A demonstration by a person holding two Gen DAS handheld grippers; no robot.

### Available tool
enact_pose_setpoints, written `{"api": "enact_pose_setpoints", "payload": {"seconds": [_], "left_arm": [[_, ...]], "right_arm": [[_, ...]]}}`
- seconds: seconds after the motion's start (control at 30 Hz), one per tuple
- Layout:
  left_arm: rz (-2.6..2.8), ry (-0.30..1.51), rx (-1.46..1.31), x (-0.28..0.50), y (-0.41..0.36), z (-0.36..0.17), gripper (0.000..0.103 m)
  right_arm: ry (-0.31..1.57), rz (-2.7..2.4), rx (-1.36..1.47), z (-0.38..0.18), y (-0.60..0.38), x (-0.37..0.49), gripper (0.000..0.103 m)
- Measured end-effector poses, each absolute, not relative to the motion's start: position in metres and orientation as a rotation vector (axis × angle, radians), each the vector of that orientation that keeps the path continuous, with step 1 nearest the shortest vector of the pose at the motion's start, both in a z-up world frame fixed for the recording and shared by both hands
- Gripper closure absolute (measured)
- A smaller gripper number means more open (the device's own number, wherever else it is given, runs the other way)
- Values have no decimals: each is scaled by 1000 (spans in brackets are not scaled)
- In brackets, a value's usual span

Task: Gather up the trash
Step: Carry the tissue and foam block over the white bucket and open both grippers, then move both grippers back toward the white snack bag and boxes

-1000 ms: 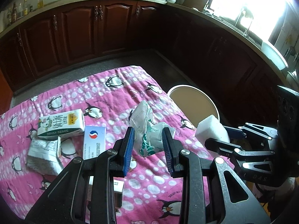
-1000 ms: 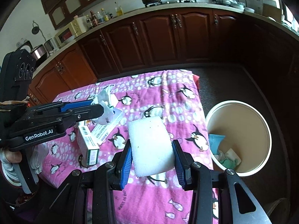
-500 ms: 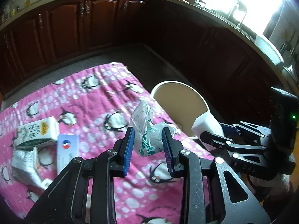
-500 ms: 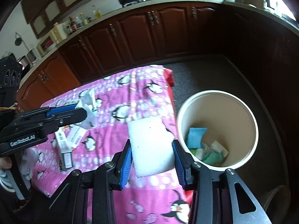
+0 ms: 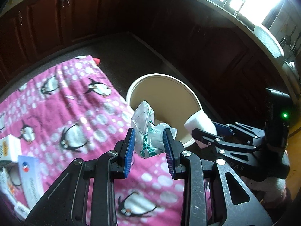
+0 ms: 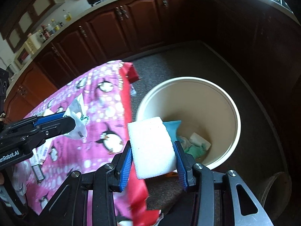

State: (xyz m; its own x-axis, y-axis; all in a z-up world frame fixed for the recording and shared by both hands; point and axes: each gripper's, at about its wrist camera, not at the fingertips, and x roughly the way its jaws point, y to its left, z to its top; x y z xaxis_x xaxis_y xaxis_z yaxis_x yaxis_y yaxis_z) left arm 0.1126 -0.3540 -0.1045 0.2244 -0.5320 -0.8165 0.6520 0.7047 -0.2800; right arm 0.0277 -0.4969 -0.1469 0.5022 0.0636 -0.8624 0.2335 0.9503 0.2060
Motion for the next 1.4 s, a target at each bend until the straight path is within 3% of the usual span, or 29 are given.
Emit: {"api": "enact_pose_setpoints", "payload": {"seconds": [0.33, 0.37, 0.43, 0.6, 1.4], "left_arm": [[-836, 1100, 86, 134, -389, -124, 73], [-836, 1104, 81, 136, -391, -126, 72], [-831, 1115, 79, 138, -395, -130, 58], [-837, 1116, 82, 134, -400, -134, 48], [-782, 1032, 121, 101, -350, -98, 47]], "right_arm": [[1051, -219, 316, -166, -532, 40, 56], [1046, -232, 314, -165, -536, 40, 54], [1035, -248, 322, -163, -542, 40, 54], [1032, -261, 343, -163, -548, 38, 50], [1009, -214, 368, -147, -514, 20, 49]]}}
